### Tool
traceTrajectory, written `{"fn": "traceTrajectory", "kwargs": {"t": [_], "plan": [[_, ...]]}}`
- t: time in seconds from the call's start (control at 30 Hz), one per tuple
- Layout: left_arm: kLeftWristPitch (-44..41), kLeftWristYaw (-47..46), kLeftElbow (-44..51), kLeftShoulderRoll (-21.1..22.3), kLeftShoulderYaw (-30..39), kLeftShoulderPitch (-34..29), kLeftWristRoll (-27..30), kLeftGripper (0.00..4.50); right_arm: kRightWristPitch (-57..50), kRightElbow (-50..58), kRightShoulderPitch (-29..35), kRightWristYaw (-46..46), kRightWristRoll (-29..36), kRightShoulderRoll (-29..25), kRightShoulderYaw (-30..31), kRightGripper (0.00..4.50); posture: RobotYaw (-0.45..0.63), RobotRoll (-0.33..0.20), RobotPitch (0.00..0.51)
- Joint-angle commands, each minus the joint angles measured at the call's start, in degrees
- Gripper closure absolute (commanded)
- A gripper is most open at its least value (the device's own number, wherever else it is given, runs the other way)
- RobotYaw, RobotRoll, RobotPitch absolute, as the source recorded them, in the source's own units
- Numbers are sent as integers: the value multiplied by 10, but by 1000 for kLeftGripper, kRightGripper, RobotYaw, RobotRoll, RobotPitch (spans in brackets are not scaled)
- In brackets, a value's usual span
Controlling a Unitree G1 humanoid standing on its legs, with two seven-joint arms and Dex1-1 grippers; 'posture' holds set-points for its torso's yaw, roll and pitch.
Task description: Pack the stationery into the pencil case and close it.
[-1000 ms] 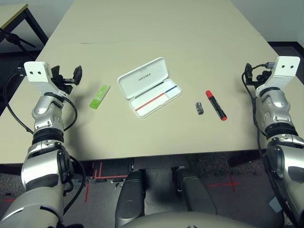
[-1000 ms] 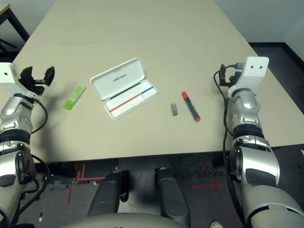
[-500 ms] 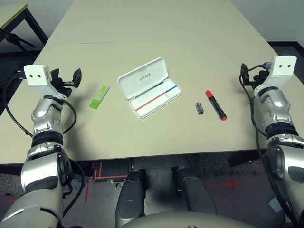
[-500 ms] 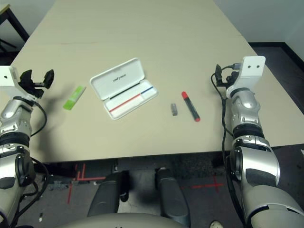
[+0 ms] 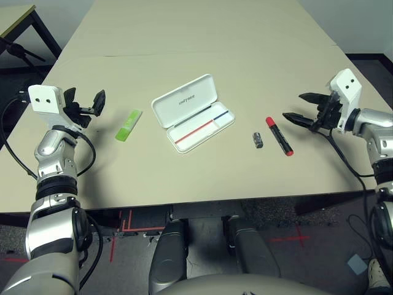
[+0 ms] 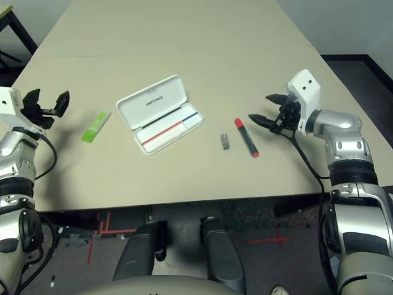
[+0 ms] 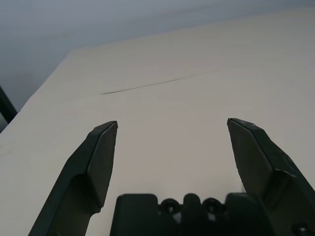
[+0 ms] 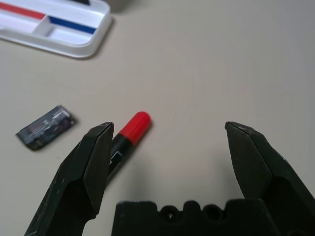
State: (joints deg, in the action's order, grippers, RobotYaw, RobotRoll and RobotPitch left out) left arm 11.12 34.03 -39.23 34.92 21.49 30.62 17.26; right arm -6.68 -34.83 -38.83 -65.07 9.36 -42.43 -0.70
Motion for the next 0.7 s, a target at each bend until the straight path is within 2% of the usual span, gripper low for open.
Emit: {"fn": "traceTrajectory", "kwargs": {"t": [0.03, 0.17, 0.27, 0.43, 0.53, 0.7], "plan": [[-38, 11, 68, 3, -7, -36, 11, 8, -16, 12, 7, -29, -10, -9, 21, 0, 27, 0, 180], [-88, 32, 168, 7, -19, -83, 22, 8, -13, -5, -10, -35, -20, -3, 31, 0, 53, 0, 174], [-172, 74, 294, 25, -38, -134, 56, 8, -9, -17, -22, -40, -24, 0, 36, 0, 65, 0, 171], [-346, 138, 526, 81, -96, -211, 141, 8, 3, -44, -39, -46, -34, 6, 41, 0, 77, 0, 169], [-409, 144, 595, 105, -143, -209, 143, 8, 10, -54, -43, -47, -37, 8, 43, 0, 75, 0, 169], [-438, 147, 615, 115, -222, -179, 99, 8, 18, -58, -40, -48, -39, 7, 45, 0, 64, 0, 172]]}}
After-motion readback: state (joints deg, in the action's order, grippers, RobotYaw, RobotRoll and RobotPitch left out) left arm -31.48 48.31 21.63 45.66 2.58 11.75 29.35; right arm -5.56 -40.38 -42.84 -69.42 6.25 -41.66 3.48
